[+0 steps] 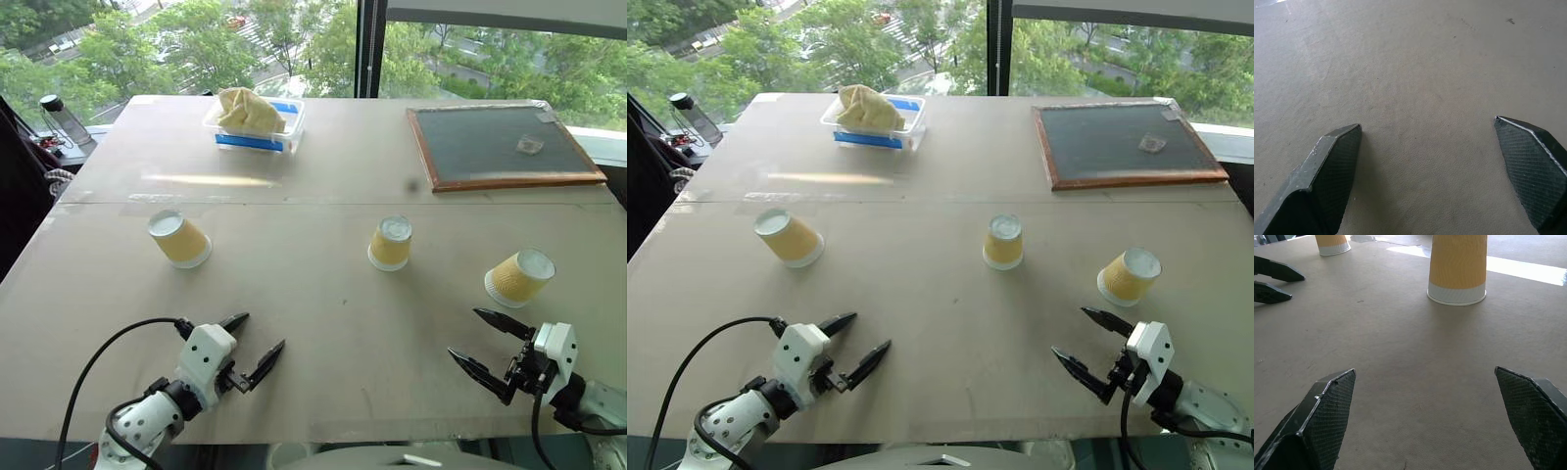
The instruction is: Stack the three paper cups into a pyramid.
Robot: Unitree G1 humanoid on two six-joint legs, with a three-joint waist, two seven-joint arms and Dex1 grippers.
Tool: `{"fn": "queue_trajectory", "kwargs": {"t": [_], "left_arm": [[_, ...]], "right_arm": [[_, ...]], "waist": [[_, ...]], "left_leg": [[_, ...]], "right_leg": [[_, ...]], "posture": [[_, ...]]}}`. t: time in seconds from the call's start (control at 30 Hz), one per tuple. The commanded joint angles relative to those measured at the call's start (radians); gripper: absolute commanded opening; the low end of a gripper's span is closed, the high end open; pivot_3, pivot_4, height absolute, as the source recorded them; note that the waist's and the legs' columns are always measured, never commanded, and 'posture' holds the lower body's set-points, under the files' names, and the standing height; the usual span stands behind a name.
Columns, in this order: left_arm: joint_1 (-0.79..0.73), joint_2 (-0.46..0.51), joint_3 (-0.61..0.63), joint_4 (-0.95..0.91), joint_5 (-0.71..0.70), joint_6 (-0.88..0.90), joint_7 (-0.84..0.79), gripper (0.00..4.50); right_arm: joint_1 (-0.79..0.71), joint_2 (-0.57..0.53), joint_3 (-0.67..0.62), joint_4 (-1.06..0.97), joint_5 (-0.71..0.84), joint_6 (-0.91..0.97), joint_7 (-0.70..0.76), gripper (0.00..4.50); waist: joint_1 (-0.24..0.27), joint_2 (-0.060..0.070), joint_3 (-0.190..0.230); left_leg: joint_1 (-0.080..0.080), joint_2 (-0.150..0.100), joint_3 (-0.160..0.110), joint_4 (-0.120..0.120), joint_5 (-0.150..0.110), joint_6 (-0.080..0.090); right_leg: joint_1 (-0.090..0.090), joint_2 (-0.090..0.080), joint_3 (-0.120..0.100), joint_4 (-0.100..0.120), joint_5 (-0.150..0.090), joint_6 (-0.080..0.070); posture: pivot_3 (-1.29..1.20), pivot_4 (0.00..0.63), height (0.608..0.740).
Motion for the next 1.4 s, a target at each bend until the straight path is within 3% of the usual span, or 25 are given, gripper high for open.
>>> {"fn": "queue_trajectory", "kwargs": {"t": [0.03,0.9,1.2,1.4], "left_arm": [[0.027,0.005,-0.005,-0.003,-0.009,-0.01,-0.024,4.44],[-0.007,0.045,0.025,0.053,-0.066,-0.094,-0.135,4.44],[-0.184,0.245,0.102,-0.023,-0.378,0.068,-0.39,4.44],[-0.375,0.353,0.132,0.029,-0.467,0.184,-0.474,4.44]], "right_arm": [[0.005,-0.003,-0.006,-0.023,0.005,-0.012,-0.015,4.5],[-0.007,-0.009,0.016,-0.136,0.036,0.054,-0.107,4.5],[-0.435,0.073,0.177,-0.151,-0.011,0.346,-0.36,4.5],[-0.622,0.144,0.226,0.019,-0.063,0.346,-0.39,4.5]], "waist": [[0.0,0.0,0.0],[0.001,0.0,-0.001],[-0.003,0.0,0.0],[-0.001,0.0,0.0]], "left_leg": [[0.0,0.0,0.0,0.0,0.0,0.0],[0.0,0.0,0.0,0.0,0.0,0.0],[0.002,0.0,0.0,0.001,0.0,0.0],[-0.003,-0.003,-0.001,0.001,0.0,0.0]], "right_leg": [[0.0,0.0,0.0,0.0,0.0,0.0],[0.0,0.0,0.0,0.0,0.0,0.0],[0.0,0.001,0.0,0.004,0.002,-0.004],[-0.002,0.001,-0.002,0.003,0.003,-0.005]], "posture": [[0.0,0.15,0.74],[0.0,0.15,0.74],[0.0,0.15,0.74],[0.0,0.15,0.74]]}}
